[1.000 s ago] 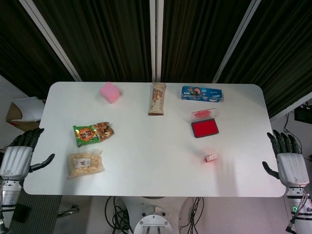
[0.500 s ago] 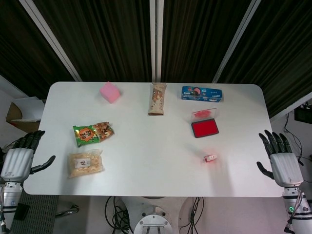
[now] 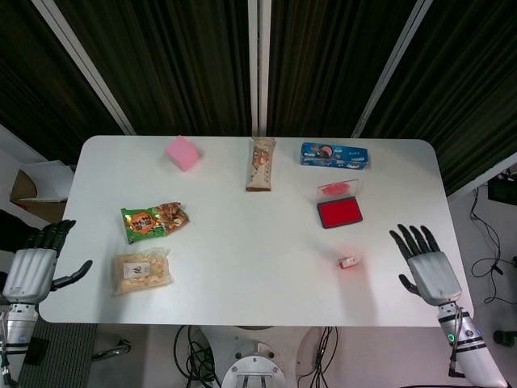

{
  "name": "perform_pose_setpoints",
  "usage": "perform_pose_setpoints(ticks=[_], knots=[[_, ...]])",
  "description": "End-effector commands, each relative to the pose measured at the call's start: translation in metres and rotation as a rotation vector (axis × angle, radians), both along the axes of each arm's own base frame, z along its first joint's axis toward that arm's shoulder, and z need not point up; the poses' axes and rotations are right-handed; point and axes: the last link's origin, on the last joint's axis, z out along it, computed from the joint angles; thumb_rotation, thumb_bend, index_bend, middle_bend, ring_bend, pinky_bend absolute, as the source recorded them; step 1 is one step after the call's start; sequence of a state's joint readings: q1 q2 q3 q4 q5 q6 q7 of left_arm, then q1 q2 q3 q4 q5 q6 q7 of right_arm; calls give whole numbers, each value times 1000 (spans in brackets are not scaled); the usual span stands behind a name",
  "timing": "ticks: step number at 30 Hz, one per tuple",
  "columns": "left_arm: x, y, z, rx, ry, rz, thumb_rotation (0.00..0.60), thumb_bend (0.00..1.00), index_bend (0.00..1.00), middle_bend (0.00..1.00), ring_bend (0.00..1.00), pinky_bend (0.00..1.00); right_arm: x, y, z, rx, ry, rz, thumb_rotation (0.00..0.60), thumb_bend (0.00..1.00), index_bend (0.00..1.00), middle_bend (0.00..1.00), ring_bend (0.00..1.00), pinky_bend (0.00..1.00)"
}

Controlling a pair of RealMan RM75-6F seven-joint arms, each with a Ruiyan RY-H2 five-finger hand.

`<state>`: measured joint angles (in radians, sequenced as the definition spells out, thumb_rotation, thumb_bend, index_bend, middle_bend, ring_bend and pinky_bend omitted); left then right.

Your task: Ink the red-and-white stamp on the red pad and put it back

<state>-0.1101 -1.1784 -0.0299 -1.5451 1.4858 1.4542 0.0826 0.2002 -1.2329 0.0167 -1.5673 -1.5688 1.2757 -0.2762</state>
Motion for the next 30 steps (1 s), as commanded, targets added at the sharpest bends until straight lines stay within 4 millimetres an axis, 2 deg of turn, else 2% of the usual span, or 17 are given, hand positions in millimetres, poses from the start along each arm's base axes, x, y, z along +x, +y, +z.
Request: perform_pose_setpoints(ticks=[1,5,9,23,30], knots=[[0,-1,1,0,1,-2,15,146,91,124,118,205,4,-9,-19,45,17,23,600,178,0,75,0,0],[-1,-3,3,6,3,0,17,146,91,124,118,205,7,-18,-36,70,34,38,600,179,11,107,0,0],[-3,-5,5,10,0,12,16,146,91,124,118,205,9,-25,-48,74,44,49,600,179,70,147,0,0],[-6,-5,7,11,1,14,16,145,91,124,118,205,16,-35,-77,89,8,76,600,190,290,259,0,0],[-7,-5,8,16,3,17,17,146,91,124,118,205,19,-37,-89,98,-9,89,600,193,348,299,14,0]])
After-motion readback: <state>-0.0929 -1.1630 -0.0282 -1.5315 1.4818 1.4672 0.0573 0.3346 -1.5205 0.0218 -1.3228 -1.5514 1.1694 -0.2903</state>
